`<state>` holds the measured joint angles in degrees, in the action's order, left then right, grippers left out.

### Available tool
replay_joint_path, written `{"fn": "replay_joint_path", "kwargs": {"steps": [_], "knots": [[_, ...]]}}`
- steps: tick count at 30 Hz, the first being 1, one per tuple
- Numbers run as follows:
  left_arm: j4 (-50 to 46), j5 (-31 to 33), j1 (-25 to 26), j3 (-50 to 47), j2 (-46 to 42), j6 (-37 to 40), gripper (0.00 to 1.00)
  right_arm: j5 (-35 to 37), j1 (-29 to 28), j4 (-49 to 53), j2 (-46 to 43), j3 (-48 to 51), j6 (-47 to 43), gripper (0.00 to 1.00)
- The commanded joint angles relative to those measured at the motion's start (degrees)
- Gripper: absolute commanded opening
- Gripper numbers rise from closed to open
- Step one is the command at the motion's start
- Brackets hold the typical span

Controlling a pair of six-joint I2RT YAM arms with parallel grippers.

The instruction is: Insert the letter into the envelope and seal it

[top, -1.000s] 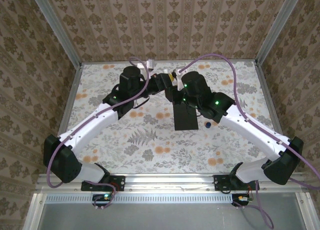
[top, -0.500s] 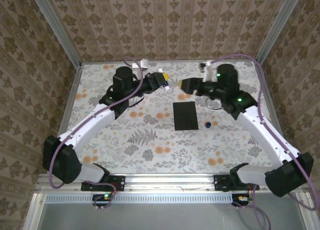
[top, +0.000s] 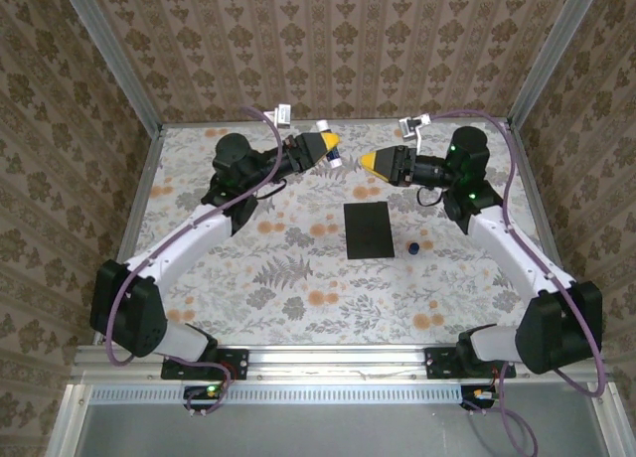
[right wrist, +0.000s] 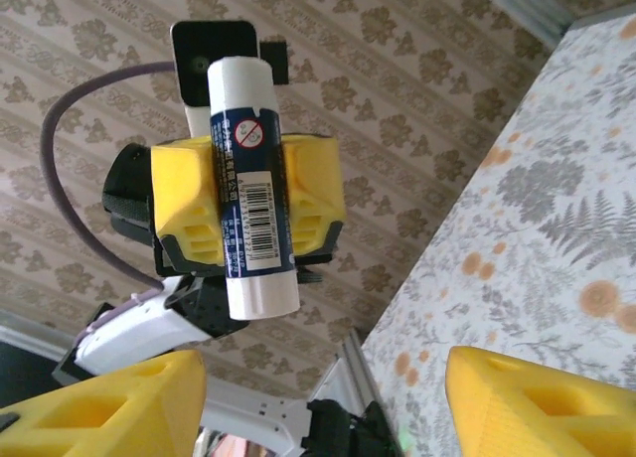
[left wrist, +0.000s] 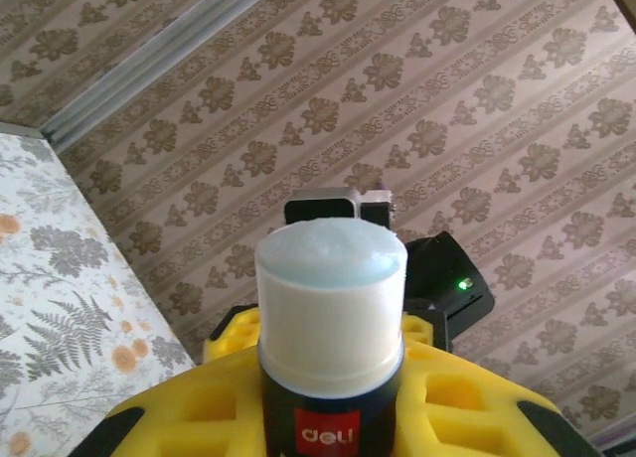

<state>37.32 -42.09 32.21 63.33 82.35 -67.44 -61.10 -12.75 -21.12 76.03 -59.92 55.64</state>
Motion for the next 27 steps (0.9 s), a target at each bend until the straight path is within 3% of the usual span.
{"fn": "replay_joint_path", "kwargs": {"steps": [1,9,27], "knots": [[6.9,-2.5,0.4,-0.4,0.9,-2.1,0.00,-3.1,-2.3,-6.2,0.9,-1.3,2.5,0.63],[8.4,-2.5,0.6,-0.1,2.6,-3.6,0.00,-1.8,-6.4,-9.0,3.3,-4.6,3.2,0.54],[9.3,-2.7,0.8,-0.9,2.5,-4.9,0.00,0.8,-6.9,-10.5,6.7,-6.3,3.5,0.37]]}}
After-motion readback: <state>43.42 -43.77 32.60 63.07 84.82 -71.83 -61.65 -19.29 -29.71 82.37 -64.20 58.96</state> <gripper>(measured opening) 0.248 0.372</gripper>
